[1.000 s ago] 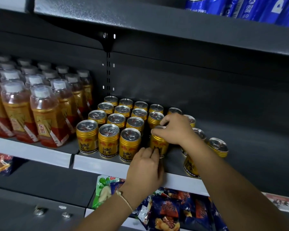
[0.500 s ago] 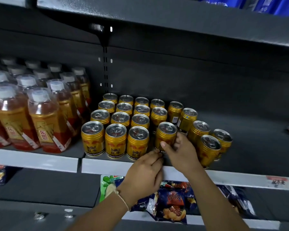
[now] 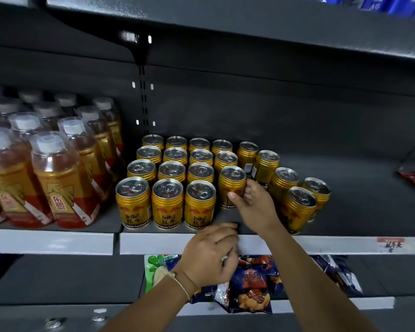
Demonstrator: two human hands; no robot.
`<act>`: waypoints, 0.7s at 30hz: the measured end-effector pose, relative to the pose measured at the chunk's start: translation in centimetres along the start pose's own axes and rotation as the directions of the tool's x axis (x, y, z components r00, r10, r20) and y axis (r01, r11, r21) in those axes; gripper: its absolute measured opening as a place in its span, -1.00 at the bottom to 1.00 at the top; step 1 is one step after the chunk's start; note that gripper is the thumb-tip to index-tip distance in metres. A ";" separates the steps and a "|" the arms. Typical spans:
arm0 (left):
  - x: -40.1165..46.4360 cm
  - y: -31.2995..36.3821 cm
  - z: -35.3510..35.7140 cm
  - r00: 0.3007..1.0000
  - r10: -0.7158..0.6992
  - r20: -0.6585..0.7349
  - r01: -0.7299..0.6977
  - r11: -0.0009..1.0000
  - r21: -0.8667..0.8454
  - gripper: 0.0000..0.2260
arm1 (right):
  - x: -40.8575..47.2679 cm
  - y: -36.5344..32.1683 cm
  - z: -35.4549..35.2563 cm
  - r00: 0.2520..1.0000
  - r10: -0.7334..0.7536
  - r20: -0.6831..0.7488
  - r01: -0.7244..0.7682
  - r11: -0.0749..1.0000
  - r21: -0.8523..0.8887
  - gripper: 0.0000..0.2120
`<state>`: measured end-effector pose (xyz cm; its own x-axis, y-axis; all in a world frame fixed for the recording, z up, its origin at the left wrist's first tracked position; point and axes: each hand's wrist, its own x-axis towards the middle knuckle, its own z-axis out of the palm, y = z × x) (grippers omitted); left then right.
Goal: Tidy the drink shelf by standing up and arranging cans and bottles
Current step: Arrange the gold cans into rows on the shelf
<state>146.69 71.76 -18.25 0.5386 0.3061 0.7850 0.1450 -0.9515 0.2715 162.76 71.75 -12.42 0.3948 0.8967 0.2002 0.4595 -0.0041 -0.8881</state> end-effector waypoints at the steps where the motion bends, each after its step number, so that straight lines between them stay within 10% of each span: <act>1: 0.0 0.0 0.0 1.000 -0.001 -0.004 0.001 1.000 -0.006 -0.83 | 0.0 0.1 0.1 1.000 -0.003 -0.007 0.003 1.000 0.012 -0.59; 21: 0.0 0.1 0.2 1.000 -0.021 0.019 0.021 1.000 -0.023 -0.85 | 0.7 1.8 0.7 0.994 -0.112 -0.008 0.112 0.994 0.007 -0.52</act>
<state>146.87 71.63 -18.32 0.5512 0.3250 0.7685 0.1371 -0.9438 0.3008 163.33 72.62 -14.18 0.3473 0.8878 0.3021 0.4953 0.0998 -0.8630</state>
